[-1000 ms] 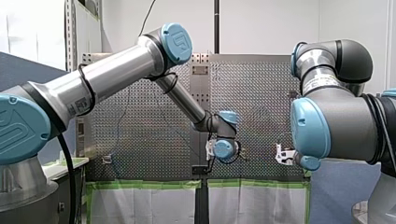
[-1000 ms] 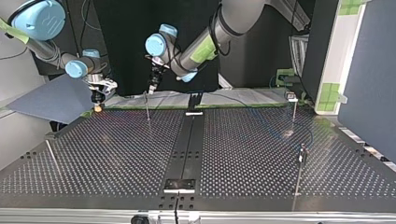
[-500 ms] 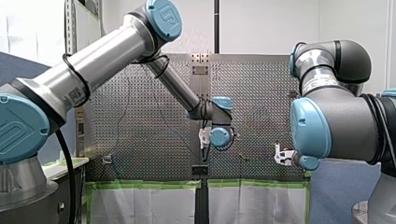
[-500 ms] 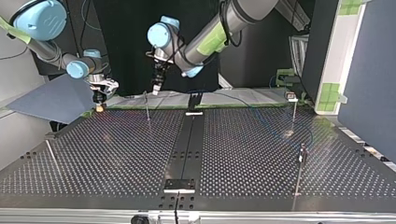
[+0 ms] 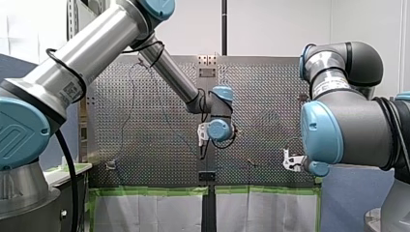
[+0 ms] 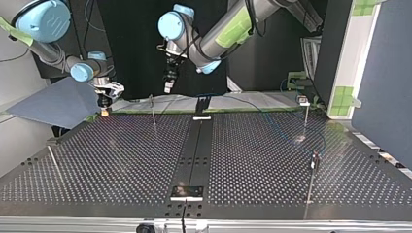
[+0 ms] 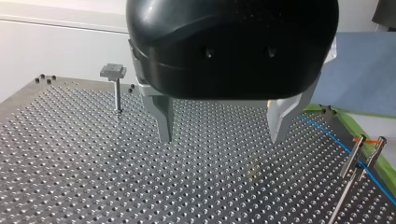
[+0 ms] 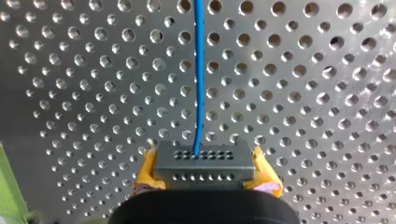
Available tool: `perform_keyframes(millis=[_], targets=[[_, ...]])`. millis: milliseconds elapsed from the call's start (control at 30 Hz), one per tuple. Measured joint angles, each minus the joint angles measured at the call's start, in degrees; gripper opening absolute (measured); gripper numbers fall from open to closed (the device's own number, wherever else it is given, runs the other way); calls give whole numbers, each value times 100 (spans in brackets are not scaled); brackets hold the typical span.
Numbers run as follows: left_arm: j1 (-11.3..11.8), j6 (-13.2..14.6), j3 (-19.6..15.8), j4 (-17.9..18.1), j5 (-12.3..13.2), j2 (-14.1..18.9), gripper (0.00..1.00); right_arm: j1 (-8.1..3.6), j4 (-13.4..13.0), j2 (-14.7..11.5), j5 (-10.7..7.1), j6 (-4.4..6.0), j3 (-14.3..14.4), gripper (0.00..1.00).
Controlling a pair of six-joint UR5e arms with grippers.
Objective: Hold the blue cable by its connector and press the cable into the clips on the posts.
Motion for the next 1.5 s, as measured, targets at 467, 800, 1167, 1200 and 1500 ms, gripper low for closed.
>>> perform_keyframes(millis=[467, 800, 1167, 1200, 1500], targets=[[-6, -48, -876, -70, 68, 876, 99, 20, 0, 3, 26, -3, -2, 0], [-8, -96, -1466, -50, 175, 1466, 99, 18, 7, -2, 85, -77, -2, 0], [-2, -179, -2055, 98, 298, 2057, 99, 27, 208, -6, 227, -232, -4, 0], [-2, -188, -2104, 121, 319, 2105, 99, 30, 233, -11, 239, -236, -5, 0], [-29, -235, -2588, 202, 403, 2589, 99, 54, 472, -230, 319, -254, -3, 0]])
